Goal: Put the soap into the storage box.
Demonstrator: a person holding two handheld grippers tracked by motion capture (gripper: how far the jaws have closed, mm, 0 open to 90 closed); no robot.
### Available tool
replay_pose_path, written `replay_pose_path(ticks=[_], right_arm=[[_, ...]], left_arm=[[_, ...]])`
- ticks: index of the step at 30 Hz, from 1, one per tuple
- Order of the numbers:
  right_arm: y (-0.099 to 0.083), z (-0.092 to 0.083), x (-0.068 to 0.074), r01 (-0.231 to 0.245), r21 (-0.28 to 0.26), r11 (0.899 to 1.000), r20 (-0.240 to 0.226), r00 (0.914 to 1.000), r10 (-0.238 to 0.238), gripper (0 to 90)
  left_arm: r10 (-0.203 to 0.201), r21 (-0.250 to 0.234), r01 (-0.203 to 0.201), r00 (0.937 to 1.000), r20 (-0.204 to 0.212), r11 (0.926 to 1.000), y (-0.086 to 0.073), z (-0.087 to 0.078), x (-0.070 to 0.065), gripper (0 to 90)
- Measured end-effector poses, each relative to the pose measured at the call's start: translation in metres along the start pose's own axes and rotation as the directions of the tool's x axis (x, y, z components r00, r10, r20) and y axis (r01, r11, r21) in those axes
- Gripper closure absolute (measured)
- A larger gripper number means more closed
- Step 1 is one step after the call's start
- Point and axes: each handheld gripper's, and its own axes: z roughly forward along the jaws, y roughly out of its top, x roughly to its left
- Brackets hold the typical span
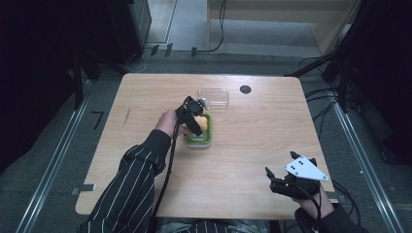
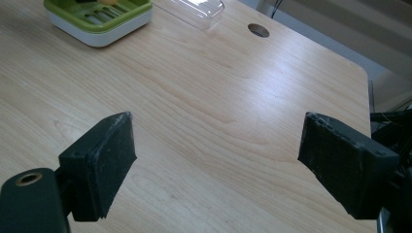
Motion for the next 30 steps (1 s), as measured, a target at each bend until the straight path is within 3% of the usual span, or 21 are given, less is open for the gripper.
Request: replay_pose_path(ticks=[21, 30], right_arm=[[0.000, 0.000, 0.000, 0.001, 0.000, 1.000, 0.001, 1.0000, -0.001, 13.7], [0.000, 0.000, 0.000, 0.001, -0.001, 1.000, 0.002, 1.0000, -0.001, 13.7]], left_arm=[[0.009, 0.031, -0.007, 0.9987, -0.050, 0.9995, 0.002, 0.015, -0.004, 39.3], [0.015, 0.041, -0.013, 0.9987, -0.049, 0.9991, 0.003, 0.018, -0.006, 39.3]])
